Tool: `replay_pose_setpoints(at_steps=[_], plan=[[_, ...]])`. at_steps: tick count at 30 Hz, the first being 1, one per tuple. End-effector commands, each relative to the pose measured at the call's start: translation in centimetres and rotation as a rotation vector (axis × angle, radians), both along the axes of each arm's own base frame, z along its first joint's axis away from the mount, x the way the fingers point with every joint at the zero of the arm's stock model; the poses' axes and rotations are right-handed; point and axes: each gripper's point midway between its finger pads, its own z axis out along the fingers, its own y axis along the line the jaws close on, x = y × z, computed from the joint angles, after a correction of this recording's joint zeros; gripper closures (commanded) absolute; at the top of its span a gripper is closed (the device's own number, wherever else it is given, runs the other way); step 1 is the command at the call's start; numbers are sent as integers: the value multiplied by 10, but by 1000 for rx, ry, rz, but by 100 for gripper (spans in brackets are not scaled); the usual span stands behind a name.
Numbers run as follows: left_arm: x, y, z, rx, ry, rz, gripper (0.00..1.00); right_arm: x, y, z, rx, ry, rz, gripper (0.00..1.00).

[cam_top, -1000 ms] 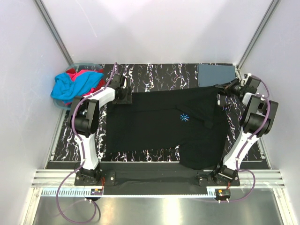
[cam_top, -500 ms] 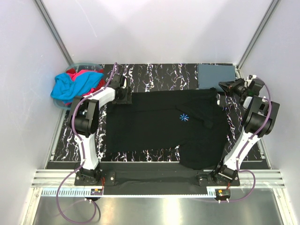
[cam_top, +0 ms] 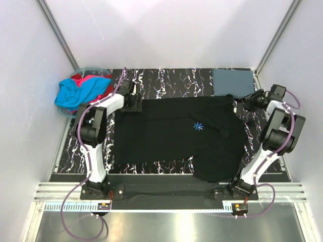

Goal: Fold and stack the t-shirts
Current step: Fold the tshirt

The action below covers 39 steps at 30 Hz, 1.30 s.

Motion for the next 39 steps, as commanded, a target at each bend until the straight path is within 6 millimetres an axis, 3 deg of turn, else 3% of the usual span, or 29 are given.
replay_pose_setpoints(at_steps=[1, 6, 10, 16, 20, 24, 27, 29, 34, 39], plan=[[3, 10, -4, 33, 16, 21, 30, -26, -11, 4, -141, 90, -7, 50], [4, 9, -3, 34, 13, 18, 30, -41, -10, -22, -174, 173, 38, 49], [5, 5, -2, 24, 9, 14, 30, -55, 9, -44, -125, 221, 99, 50], [6, -1, -1, -3, 12, 9, 30, -79, 10, -52, -193, 279, 101, 50], [6, -4, -1, -15, 14, 5, 30, -84, 8, -56, -204, 306, 95, 51], [5, -8, -5, -26, 21, 4, 30, -88, 7, -61, -195, 335, 81, 59], [3, -14, -8, -46, 35, -10, 30, -99, 8, -63, -208, 362, 72, 78], [2, -17, -9, -43, 35, -14, 30, -108, 6, -61, -235, 372, 63, 100], [2, -23, -3, -38, 20, -32, 30, -141, 1, -59, -279, 468, -25, 100], [-2, -27, -2, -1, 10, -53, 30, -160, -3, -40, -303, 469, -142, 100]])
